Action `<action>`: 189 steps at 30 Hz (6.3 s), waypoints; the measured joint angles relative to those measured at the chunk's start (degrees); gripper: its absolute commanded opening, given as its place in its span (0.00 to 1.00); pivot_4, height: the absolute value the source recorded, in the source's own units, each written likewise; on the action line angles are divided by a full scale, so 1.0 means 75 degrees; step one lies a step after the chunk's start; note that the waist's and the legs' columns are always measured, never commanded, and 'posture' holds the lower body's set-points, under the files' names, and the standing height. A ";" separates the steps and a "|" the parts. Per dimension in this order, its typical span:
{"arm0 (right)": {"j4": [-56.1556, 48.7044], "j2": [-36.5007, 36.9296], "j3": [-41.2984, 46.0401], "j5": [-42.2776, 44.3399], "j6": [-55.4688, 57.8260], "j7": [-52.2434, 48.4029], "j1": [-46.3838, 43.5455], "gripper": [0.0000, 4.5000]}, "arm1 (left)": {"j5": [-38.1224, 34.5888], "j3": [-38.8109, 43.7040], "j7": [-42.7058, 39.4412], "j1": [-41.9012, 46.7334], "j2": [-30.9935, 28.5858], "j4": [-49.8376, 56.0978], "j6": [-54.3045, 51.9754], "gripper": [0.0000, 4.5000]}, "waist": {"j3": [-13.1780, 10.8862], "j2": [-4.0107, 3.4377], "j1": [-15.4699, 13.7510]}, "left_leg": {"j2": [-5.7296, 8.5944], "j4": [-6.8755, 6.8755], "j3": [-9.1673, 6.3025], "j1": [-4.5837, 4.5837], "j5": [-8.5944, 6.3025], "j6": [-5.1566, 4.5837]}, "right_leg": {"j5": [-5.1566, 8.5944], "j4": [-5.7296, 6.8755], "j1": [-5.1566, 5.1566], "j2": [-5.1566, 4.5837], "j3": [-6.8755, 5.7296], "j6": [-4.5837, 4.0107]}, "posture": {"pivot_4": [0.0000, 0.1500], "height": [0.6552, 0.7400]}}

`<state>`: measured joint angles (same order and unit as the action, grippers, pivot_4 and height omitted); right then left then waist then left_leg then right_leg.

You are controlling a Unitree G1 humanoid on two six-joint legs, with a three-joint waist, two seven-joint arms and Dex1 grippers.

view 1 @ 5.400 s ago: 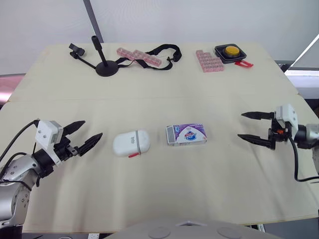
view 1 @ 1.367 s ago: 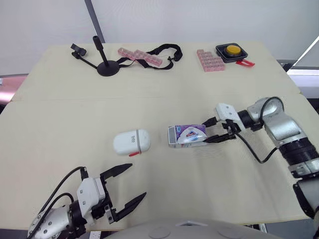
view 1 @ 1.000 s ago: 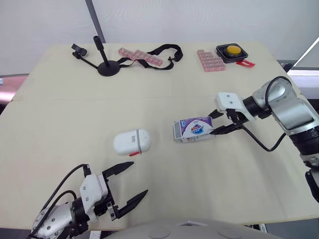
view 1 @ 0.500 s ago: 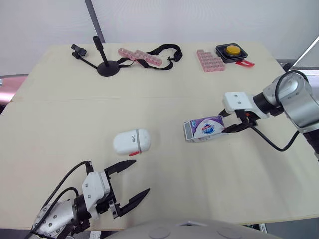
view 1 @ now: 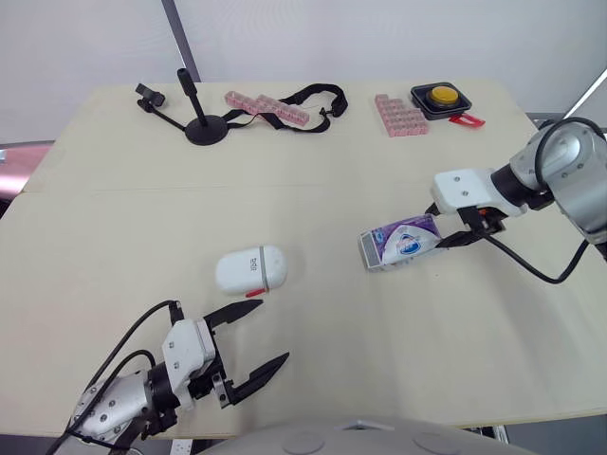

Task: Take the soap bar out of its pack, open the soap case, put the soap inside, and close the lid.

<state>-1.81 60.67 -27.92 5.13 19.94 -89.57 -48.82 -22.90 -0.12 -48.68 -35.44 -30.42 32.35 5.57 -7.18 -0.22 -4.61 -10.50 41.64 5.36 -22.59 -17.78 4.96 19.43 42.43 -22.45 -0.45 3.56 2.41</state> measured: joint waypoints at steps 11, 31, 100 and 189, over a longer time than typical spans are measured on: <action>-0.0187 0.0125 -0.0509 0.0480 0.0612 -0.0025 -0.0375 0.57 | 0.0010 -0.0001 -0.0008 -0.0166 0.0049 -0.0152 0.0184 1.00 | 0.0001 -0.0001 -0.0010 | -0.0005 0.0004 0.0000 -0.0006 0.0000 0.0000 | 0.0000 0.0002 -0.0006 -0.0002 0.0000 0.0000 | 1.00 0.64; 0.0105 0.0245 -0.1528 0.0789 0.0295 -0.0040 -0.1666 0.57 | 0.0013 -0.0069 0.0006 -0.0154 0.0039 -0.0229 0.0330 1.00 | 0.0007 -0.0009 -0.0015 | -0.0009 0.0023 0.0000 -0.0030 0.0000 0.0000 | 0.0002 0.0023 -0.0029 -0.0002 -0.0003 -0.0004 | 1.00 0.64; -0.0285 0.0191 -0.0893 0.1611 0.0526 -0.0043 -0.1064 0.57 | 0.0016 -0.0081 0.0009 -0.0243 -0.0018 -0.0301 0.0484 1.00 | 0.0021 -0.0023 -0.0026 | -0.0010 0.0039 -0.0002 -0.0090 0.0003 -0.0003 | 0.0003 0.0055 -0.0051 0.0004 -0.0008 -0.0004 | 1.00 0.64; 0.2634 -0.2000 0.6917 0.3059 -0.1873 0.4300 0.3880 1.00 | -0.0147 -0.0037 -0.0317 0.0554 -0.0414 -0.0192 -0.0015 1.00 | 0.0092 -0.0117 0.0048 | 0.0008 -0.0040 -0.0002 0.0007 0.0017 0.0012 | 0.0002 -0.0047 0.0070 -0.0001 -0.0024 -0.0003 | 1.00 0.64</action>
<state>17.95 45.67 23.96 28.08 5.90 -57.33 -19.72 -24.00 -0.40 -51.06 -31.28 -33.53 30.91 5.46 -6.50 -1.10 -4.25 -10.44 41.34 5.35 -22.54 -17.66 5.05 19.45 42.08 -21.93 -0.46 3.38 2.39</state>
